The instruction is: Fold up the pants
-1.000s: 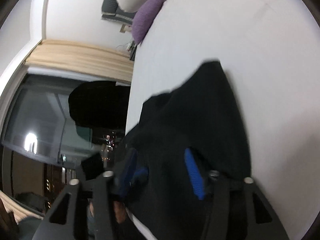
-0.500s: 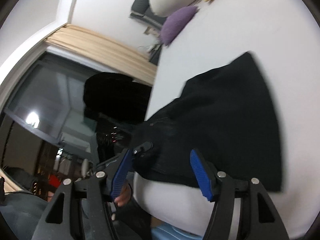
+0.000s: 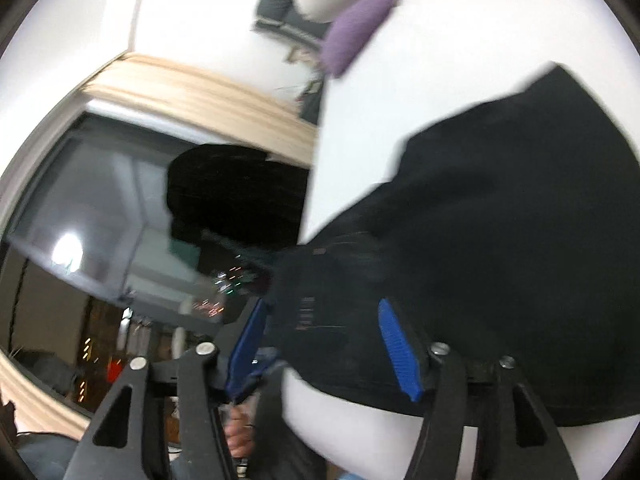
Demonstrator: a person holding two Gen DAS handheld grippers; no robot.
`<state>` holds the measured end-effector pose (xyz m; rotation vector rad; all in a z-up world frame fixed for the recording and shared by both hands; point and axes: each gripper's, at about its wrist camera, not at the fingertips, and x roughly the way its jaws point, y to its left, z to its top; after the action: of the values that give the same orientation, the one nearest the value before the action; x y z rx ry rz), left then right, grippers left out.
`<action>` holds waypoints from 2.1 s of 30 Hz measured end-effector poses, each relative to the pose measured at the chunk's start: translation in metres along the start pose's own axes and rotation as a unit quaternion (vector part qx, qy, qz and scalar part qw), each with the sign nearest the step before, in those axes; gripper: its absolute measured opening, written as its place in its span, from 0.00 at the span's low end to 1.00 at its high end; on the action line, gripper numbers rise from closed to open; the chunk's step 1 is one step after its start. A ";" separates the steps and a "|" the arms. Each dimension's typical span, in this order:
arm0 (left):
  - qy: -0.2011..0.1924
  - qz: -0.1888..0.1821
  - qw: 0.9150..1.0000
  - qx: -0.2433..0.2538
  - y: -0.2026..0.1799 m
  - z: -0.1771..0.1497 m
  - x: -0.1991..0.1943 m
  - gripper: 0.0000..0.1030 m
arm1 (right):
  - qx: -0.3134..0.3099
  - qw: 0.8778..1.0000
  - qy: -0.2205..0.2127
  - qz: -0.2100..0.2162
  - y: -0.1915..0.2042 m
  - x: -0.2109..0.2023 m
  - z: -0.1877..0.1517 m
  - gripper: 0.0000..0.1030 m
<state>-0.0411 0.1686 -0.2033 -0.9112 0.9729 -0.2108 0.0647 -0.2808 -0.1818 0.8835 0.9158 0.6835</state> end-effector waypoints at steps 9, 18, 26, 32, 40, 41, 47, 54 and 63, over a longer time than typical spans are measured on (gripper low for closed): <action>0.008 -0.035 0.997 -0.074 0.033 0.002 0.016 0.15 | -0.007 0.999 0.038 0.026 0.017 0.017 -0.011 0.63; -0.032 -0.055 0.993 -0.100 0.046 -0.003 0.002 0.15 | 0.007 0.999 0.036 0.018 0.010 0.016 -0.008 0.63; -0.098 -0.041 0.986 -0.126 0.057 -0.001 -0.032 0.94 | 0.011 0.999 0.035 0.011 0.012 0.017 -0.013 0.63; -0.088 -0.046 0.986 -0.135 0.064 0.005 -0.018 0.92 | 0.010 0.999 0.037 0.011 0.013 0.022 -0.015 0.63; -0.086 -0.061 0.982 -0.160 0.059 0.024 0.012 0.46 | 0.014 0.999 0.040 0.011 0.012 0.028 -0.016 0.63; -0.079 -0.063 0.980 -0.170 0.060 0.027 0.019 0.43 | 0.015 0.999 0.039 0.010 0.012 0.027 -0.016 0.63; -0.065 -0.086 0.976 -0.188 0.063 0.037 0.034 0.25 | 0.023 0.999 0.047 -0.009 0.006 0.029 -0.009 0.63; -0.070 -0.065 0.985 -0.145 0.047 0.045 0.028 0.20 | 0.071 0.989 0.096 -0.089 -0.028 0.051 -0.021 0.55; -0.094 -0.054 0.994 0.007 -0.045 0.058 0.009 0.15 | 0.072 0.989 0.085 -0.101 -0.028 0.050 -0.033 0.53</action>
<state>0.0196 0.1684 -0.1612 -0.9547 0.7472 -0.2193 0.0616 -0.2422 -0.2356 0.8548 1.2014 0.5281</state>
